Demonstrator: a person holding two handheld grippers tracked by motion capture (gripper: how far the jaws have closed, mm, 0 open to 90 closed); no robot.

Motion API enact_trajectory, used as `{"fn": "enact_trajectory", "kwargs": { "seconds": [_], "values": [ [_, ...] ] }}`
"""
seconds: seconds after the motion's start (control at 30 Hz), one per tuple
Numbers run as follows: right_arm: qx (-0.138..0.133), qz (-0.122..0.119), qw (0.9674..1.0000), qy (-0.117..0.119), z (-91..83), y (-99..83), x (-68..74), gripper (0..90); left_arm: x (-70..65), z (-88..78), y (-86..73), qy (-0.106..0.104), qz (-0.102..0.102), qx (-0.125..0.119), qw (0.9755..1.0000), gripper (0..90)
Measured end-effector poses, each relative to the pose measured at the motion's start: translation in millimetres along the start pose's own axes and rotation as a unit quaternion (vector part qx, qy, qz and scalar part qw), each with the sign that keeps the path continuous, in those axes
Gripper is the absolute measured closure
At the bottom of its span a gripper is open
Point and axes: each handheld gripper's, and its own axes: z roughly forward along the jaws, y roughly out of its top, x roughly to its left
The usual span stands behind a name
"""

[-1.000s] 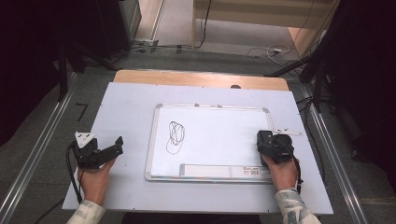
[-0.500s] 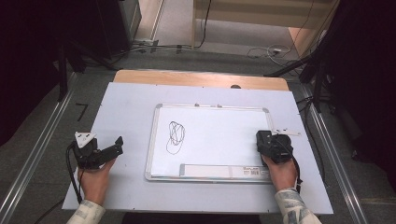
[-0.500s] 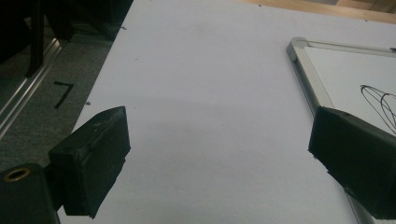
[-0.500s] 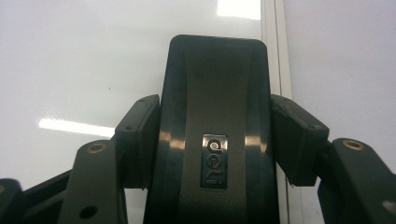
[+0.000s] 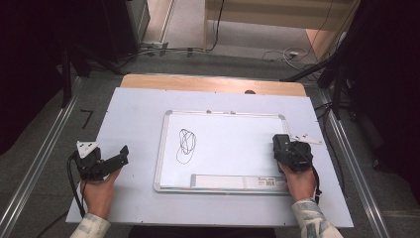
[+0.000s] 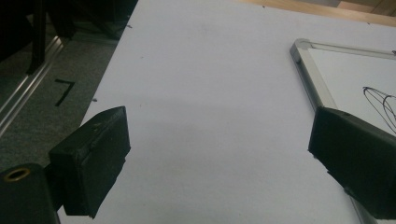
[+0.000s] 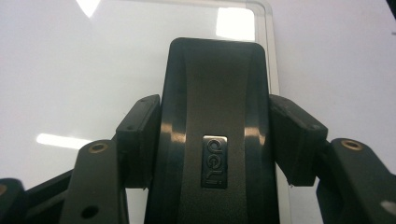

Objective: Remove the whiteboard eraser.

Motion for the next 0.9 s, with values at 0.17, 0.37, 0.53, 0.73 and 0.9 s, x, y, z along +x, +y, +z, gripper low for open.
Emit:
{"fn": "enact_trajectory", "kwargs": {
  "seconds": [0.17,0.37,0.53,0.73,0.9],
  "values": [
    [0.002,-0.013,0.9999,0.005,-2.0,0.4,6.0,37.3,1.4,-1.3,-0.3,0.000,-0.008,0.000,1.0000,5.8],
    [-0.001,-0.020,0.9996,0.019,-4.4,0.3,10.7,37.4,1.0,-0.1,-0.5,0.000,-0.006,0.001,1.0000,6.0],
    [-0.001,-0.024,0.9994,0.024,-5.6,0.0,12.6,37.4,0.7,-0.3,-0.5,-0.001,-0.005,0.002,1.0000,5.9],
    [-0.003,-0.027,0.9992,0.029,-7.4,0.0,14.4,37.5,0.4,-0.1,-0.6,0.000,-0.006,0.003,1.0000,6.0],
    [-0.003,-0.029,0.9990,0.034,-8.7,0.1,16.5,37.5,0.3,-0.7,-0.7,0.000,-0.006,0.003,1.0000,6.0]
  ]
}}
